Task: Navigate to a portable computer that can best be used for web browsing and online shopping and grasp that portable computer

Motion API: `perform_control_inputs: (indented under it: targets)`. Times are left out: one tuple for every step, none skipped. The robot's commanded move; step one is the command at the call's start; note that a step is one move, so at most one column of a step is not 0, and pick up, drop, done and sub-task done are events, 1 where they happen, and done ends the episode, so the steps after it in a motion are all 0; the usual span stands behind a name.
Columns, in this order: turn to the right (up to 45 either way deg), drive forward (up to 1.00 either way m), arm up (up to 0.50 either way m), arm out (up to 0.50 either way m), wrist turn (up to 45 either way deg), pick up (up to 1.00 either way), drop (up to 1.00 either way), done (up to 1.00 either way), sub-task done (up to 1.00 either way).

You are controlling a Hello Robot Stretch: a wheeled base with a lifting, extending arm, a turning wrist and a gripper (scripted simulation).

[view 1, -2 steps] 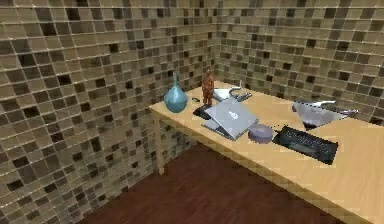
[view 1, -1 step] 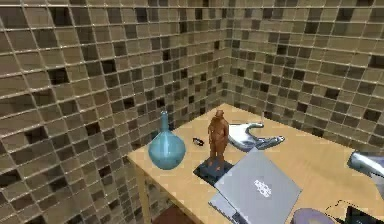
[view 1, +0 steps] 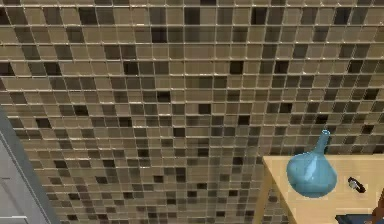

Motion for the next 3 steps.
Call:
perform_control_inputs:
  targets:
    - [-18.0, 0.00, 0.00, 0.00, 0.0, 0.00, 0.00, 0.00, 0.00]
    - [0.0, 0.00, 0.50, 0.00, 0.0, 0.00, 0.00, 0.00, 0.00]
    - [0.0, 0.00, 0.36, 0.00, 0.0, 0.00, 0.00, 0.00, 0.00]
